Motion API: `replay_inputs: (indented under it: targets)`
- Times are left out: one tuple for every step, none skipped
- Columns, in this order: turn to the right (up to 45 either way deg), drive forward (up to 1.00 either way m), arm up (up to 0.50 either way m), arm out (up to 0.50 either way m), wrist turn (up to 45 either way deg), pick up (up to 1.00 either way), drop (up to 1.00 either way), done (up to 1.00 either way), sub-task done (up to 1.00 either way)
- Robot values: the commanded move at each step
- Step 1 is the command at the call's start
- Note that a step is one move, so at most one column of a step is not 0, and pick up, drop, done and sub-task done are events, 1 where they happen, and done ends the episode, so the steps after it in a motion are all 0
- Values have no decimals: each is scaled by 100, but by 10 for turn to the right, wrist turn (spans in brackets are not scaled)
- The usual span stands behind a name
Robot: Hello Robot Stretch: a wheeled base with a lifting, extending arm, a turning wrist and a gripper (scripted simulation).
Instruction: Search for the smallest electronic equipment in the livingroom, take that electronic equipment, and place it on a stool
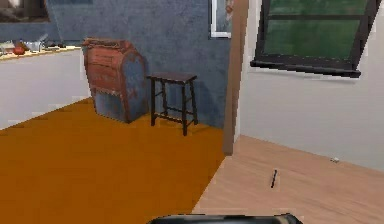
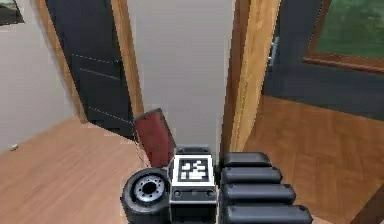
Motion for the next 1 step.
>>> replay_inputs:
  targets:
    - [0,50,0,0,0,0,0,0,0]
